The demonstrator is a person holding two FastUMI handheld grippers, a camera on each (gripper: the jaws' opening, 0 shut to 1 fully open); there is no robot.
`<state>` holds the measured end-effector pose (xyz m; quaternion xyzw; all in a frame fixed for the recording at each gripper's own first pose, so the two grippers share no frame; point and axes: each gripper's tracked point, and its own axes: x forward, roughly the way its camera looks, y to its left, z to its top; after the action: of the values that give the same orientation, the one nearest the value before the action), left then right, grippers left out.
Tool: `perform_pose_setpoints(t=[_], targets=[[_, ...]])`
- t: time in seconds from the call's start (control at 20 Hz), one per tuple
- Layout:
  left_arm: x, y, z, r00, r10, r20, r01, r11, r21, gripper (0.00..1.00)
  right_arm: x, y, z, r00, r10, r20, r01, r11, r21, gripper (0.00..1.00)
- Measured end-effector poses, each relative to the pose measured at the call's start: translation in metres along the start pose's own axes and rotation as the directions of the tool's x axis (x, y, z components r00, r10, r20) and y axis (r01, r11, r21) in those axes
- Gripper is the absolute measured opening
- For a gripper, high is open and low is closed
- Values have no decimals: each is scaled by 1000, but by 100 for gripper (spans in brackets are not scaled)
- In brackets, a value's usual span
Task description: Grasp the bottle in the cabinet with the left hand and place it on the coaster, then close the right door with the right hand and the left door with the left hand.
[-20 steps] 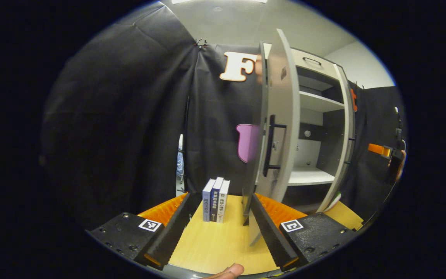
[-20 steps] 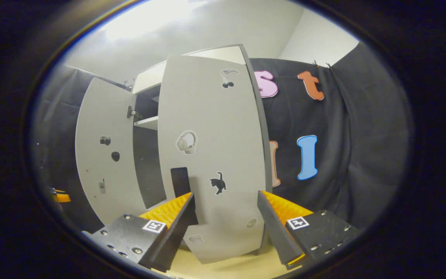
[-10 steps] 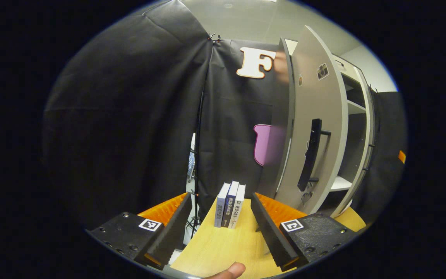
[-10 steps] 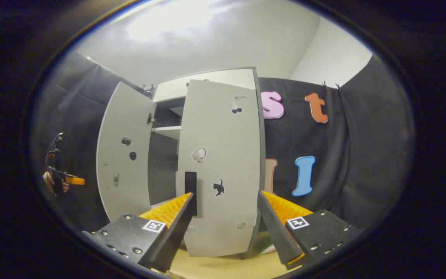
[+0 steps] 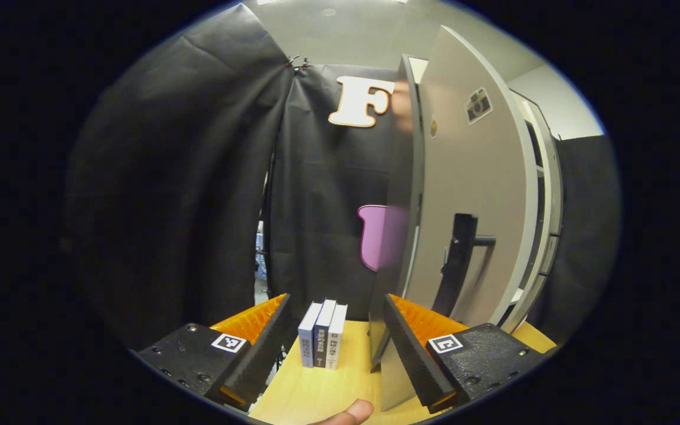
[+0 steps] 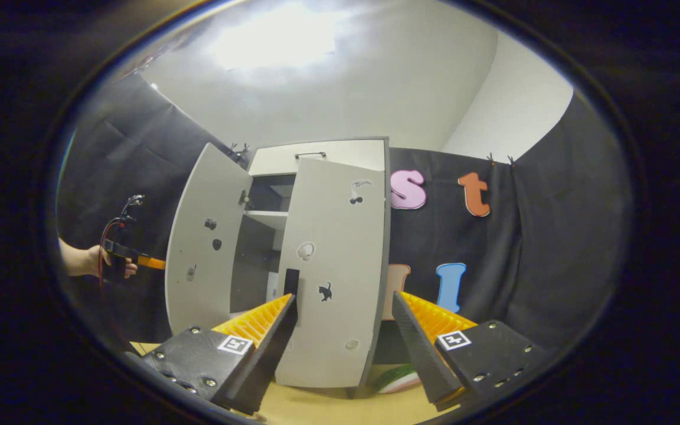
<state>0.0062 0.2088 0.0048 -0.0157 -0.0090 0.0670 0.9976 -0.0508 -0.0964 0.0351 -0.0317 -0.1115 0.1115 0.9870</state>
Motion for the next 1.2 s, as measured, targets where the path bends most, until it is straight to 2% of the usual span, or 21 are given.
perform_pose_setpoints(t=[0.05, 0.1, 0.2, 0.3, 0.45, 0.5, 0.55, 0.6, 0.75, 0.85, 0.9, 0.95, 1.0, 1.15, 1.2], targets=[[4, -8, 5, 1000, -9, 10, 9, 1000, 19, 92, -5, -3, -7, 999, -21, -33, 21, 1000, 0, 98], [5, -7, 9, 1000, 17, 23, -18, 998, 53, 96, -10, -8, -14, 996, -49, -69, 49, 999, 0, 98], [14, 2, 18, 995, 81, 56, -87, 990, 115, 92, -20, -20, -22, 984, -132, -124, 135, 991, 15, 98], [14, -10, 16, 997, 60, 51, -63, 995, 77, 92, -27, -16, -28, 975, -149, -166, 160, 986, 52, 98], [15, -22, 13, 999, 14, 28, -16, 999, 43, 92, -28, -3, -33, 974, -140, -181, 156, 985, 75, 98], [15, -26, 13, 999, 4, 32, -5, 999, 45, 92, -28, 0, -38, 973, -139, -186, 155, 985, 76, 98], [14, -31, 13, 999, -6, 38, 4, 999, 51, 87, -26, 4, -42, 972, -133, -193, 149, 986, 70, 100], [14, -37, 14, 999, -19, 44, 17, 998, 62, 87, -25, 8, -46, 971, -130, -202, 145, 988, 61, 98], [14, -57, 13, 997, -53, 48, 50, 996, 71, 87, -21, 18, -58, 966, -115, -232, 129, 991, 46, 98], [15, -68, 12, 997, -60, 40, 57, 995, 78, 87, -18, 20, -59, 966, -121, -229, 138, 989, 59, 98], [16, -72, 12, 997, -60, 40, 56, 994, 90, 92, -14, 24, -57, 969, -121, -216, 139, 987, 74, 98], [16, -75, 14, 998, -57, 39, 53, 994, 96, 92, -11, 26, -56, 971, -121, -206, 142, 986, 90, 98], [16, -75, 12, 998, -54, 36, 50, 995, 86, 87, -9, 26, -57, 971, -126, -203, 148, 984, 100, 98], [17, -79, 12, 998, -54, 34, 51, 996, 80, 87, -3, 35, -66, 969, -113, -220, 135, 987, 90, 98], [17, -81, 13, 998, -54, 38, 51, 995, 86, 92, -3, 37, -70, 966, -115, -230, 135, 988, 73, 98]])
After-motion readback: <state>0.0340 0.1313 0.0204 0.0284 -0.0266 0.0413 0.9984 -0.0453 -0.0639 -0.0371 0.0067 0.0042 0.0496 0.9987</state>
